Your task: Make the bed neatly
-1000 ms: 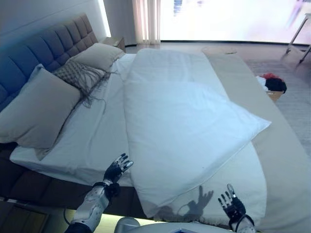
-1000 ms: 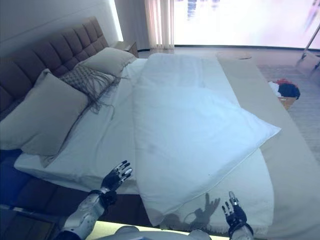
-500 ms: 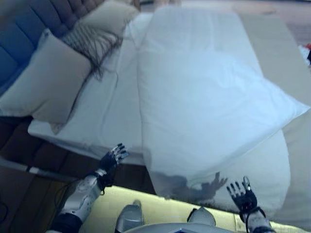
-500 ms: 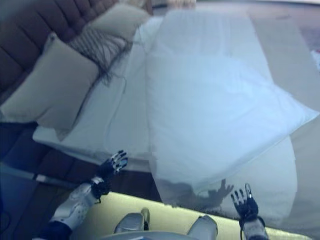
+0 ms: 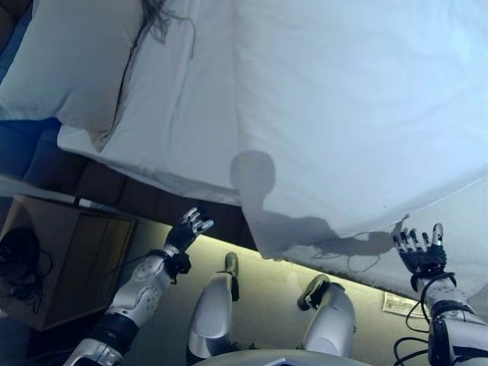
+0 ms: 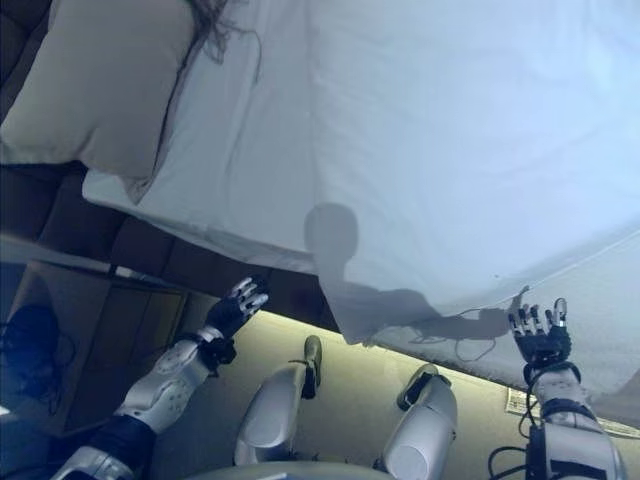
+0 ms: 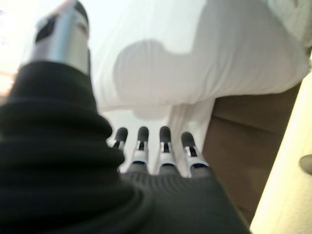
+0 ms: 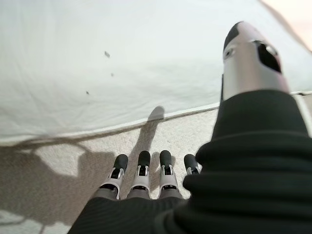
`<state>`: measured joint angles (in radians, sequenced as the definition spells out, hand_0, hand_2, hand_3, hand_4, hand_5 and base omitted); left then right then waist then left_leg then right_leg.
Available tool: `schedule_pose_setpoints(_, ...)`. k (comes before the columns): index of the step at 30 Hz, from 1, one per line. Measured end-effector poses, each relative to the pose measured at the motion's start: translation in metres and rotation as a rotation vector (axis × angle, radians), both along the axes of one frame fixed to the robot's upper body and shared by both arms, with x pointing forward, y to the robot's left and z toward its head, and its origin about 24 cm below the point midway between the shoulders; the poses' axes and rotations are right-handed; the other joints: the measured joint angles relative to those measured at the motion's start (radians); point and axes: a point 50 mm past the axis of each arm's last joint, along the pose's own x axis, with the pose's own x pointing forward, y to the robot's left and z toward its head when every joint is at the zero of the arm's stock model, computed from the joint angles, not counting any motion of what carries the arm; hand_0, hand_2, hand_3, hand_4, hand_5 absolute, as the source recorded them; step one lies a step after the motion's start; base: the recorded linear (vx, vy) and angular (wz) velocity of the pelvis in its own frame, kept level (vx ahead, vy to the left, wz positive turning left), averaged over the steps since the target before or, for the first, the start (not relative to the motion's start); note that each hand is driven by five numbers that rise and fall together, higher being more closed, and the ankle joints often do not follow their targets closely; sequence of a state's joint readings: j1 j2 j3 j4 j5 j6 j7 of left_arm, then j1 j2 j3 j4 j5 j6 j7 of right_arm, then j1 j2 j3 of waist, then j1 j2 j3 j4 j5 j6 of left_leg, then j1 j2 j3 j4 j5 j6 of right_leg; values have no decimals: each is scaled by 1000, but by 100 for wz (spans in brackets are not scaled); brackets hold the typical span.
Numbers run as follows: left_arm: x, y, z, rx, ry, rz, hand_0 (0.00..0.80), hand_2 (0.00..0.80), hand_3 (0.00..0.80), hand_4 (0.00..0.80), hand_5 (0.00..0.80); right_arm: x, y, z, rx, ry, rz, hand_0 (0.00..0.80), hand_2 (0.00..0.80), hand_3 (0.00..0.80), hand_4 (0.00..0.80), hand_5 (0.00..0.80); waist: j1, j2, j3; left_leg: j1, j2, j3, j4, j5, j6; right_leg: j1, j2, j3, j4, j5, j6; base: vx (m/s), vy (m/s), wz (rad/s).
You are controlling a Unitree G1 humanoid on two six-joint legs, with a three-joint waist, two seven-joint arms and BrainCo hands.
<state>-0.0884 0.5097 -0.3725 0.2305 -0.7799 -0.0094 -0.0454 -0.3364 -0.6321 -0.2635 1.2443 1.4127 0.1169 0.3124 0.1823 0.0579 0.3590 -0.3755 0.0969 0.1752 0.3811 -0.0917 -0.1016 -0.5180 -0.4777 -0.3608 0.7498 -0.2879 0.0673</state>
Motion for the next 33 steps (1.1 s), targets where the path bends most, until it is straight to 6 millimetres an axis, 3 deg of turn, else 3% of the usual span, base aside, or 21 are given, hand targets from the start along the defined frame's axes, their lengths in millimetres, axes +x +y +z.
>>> schedule_pose_setpoints(14,3,-8,10,-37,-55,-26,0,0,0,0,0,27,-24,52,-180,-90,83,0,0,0,0,0,3,37,19,-161,-1,-20,103,-6,-2,-151,-25,27,92,-7,-24,16,3,4)
schedule_pose_setpoints(15,3,-9,12,-39,-60,-30,0,0,0,0,0,29,-24,54,-184,-99,86,116,116,116,116,116,3,39,21,-170,-1,-22,110,-6,-3,-157,-26,27,96,-8,-25,42,-8,5)
schedule_pose_setpoints(16,4,-9,13,-41,-68,-34,0,0,0,0,0,29,-25,56,-188,-106,92,461,461,461,461,461,3,40,21,-177,-1,-23,118,-7,-2,-163,-28,27,101,-9,-27,44,-10,4)
schedule_pose_setpoints(17,4,-10,15,-44,-74,-36,0,0,0,0,0,28,-27,58,-193,-111,94,659,659,659,659,659,3,40,21,-184,-1,-24,124,-9,-1,-168,-30,28,107,-10,-29,36,-3,4)
schedule_pose_setpoints(18,5,-10,15,-56,-73,-34,0,0,0,0,0,29,-27,59,-196,-119,98,800,800,800,800,800,2,40,20,-190,0,-25,130,-11,0,-173,-30,28,112,-11,-29,31,3,2)
schedule_pose_setpoints(33,5,-10,17,-89,-78,-29,0,0,0,0,0,44,-27,80,-210,-196,146,800,800,800,800,800,4,42,19,-246,8,-29,171,-12,-1,-216,-34,36,139,-13,-37,0,0,1)
